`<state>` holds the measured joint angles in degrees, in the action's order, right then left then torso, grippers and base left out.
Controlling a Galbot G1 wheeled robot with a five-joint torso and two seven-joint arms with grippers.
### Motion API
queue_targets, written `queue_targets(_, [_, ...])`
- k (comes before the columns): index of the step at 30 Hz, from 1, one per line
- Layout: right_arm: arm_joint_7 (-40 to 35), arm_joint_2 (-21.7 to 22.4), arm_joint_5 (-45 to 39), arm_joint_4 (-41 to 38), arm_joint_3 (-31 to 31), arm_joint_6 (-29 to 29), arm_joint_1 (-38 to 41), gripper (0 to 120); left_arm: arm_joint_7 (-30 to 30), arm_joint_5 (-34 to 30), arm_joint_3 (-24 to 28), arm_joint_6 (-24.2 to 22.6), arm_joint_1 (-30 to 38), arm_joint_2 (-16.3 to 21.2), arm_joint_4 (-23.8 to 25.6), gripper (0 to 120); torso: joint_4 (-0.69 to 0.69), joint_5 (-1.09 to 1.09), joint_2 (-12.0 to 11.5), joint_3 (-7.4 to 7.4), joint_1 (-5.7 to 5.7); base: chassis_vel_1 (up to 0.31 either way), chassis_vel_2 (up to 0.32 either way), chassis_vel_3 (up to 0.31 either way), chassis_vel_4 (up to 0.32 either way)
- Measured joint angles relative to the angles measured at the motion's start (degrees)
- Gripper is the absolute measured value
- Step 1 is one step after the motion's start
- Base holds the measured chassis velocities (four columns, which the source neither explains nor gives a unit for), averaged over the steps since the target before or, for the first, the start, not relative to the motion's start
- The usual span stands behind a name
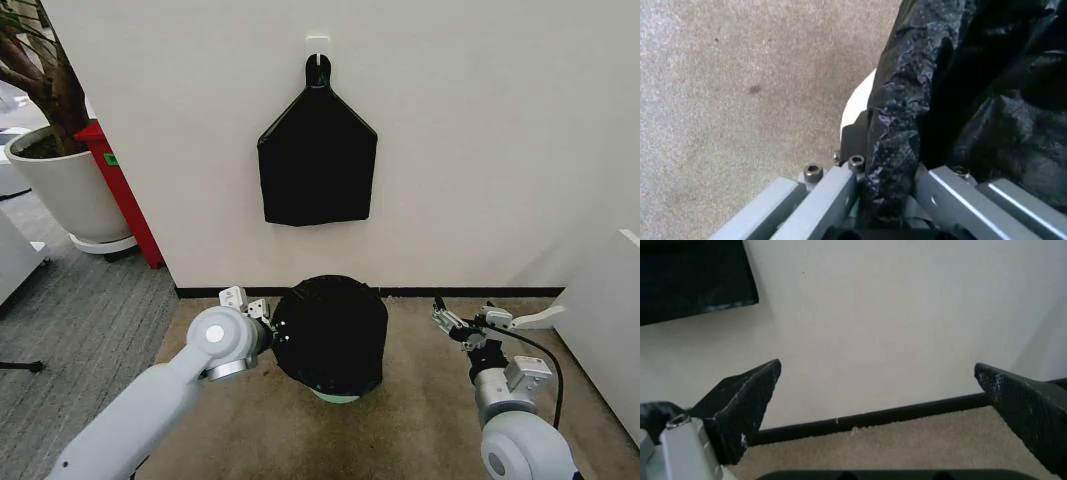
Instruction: Place the garbage bag over the trash bin.
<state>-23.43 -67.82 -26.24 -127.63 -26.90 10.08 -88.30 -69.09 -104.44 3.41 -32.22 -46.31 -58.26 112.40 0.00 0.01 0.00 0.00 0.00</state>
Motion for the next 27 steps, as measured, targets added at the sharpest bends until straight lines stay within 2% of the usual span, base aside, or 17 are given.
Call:
queue_targets(11, [-1.08,-0.76,-0.47,0.21,0.80,-0.10,0.93,100,-1.95,3.47,4.48,-1.66,1.91,-6.10,-6.40,0,-0.01,0.00,0.00,0.00,0.00,0.000,0.000,0.000,0.000])
queue_targets(17, [-1.71,-0.90,-0.67,0.32,0.83,-0.10,0.97,100,-2.34,5.35,5.13,-2.41,1.76,-7.80,-8.36,0,0.00,0.00,0.00,0.00,0.00,0.000,0.000,0.000,0.000])
queue_targets(25, [-2.03,-0.87,-0.84,0.16,0.85,-0.04,0.90,100,-1.77,6.62,5.18,-3.05,0.51,-8.15,-9.35,0,0.00,0.00,0.00,-0.01,0.00,0.000,0.000,0.000,0.000])
queue_targets(27, [-2.09,-0.85,-0.84,0.16,0.85,-0.04,0.90,100,-1.77,6.62,5.13,-3.12,0.41,-8.19,-9.35,3,0.01,0.00,0.00,-0.01,0.00,0.000,0.000,0.000,0.000])
